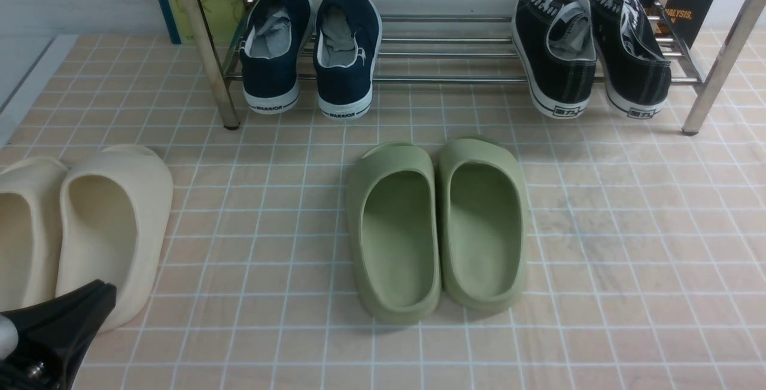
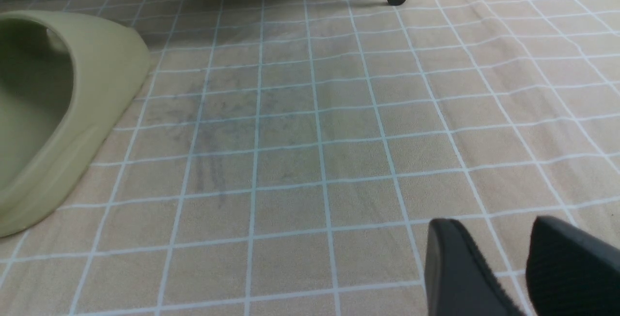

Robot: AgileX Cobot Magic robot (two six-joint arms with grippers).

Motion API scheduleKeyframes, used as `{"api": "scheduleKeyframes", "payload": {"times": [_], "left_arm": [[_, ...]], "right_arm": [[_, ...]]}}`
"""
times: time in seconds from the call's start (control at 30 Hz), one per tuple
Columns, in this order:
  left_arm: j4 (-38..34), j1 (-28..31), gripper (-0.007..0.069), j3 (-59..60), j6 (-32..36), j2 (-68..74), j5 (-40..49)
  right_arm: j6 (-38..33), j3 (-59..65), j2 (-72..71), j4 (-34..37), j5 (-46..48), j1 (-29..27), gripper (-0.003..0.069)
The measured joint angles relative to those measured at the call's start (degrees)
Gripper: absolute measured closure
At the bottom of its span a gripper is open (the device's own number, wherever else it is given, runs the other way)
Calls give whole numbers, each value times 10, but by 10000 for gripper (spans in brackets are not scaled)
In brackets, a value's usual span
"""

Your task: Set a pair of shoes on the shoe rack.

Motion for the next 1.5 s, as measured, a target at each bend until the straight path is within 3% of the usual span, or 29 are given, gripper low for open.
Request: {"api": "scheduleKeyframes", "payload": {"times": [0.4, 0.8, 1.5], "left_arm": [[-1, 6, 572, 95, 0, -123, 22], [-7, 162, 565, 146, 0, -199, 97], [-22, 169, 538, 146, 0, -199, 97]], "right_arm": [[0, 0, 0, 0, 0, 0, 421], [0, 0, 0, 0, 0, 0, 420], [0, 0, 0, 0, 0, 0, 419]]}}
